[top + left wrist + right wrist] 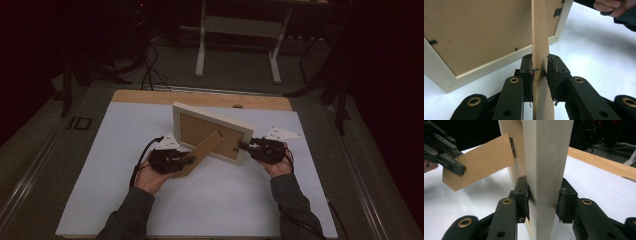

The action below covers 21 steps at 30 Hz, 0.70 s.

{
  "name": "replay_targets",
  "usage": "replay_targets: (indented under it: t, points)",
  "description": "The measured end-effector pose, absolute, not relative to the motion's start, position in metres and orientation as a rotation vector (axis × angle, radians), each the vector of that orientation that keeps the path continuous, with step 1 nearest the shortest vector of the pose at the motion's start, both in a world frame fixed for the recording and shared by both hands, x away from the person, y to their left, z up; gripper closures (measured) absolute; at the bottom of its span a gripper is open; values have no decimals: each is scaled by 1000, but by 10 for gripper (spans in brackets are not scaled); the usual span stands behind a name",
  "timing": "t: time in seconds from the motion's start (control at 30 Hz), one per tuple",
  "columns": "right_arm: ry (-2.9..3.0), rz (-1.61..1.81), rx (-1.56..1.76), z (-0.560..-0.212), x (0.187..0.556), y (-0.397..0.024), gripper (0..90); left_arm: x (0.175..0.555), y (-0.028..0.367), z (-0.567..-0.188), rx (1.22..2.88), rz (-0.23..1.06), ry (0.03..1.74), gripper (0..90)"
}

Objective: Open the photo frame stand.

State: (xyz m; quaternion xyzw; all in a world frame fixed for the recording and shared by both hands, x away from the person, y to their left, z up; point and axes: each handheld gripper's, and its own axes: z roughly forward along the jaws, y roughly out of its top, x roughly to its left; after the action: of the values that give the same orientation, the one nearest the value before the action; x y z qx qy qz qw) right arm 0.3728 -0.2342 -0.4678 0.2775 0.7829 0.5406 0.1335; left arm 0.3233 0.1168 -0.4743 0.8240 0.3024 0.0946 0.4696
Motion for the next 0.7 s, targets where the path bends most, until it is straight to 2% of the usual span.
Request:
replay_targets:
  t: [0.7]
  points:
    - [2287,1632,794,-472,368,-235,645,318,120,-482,2027,219,741,768]
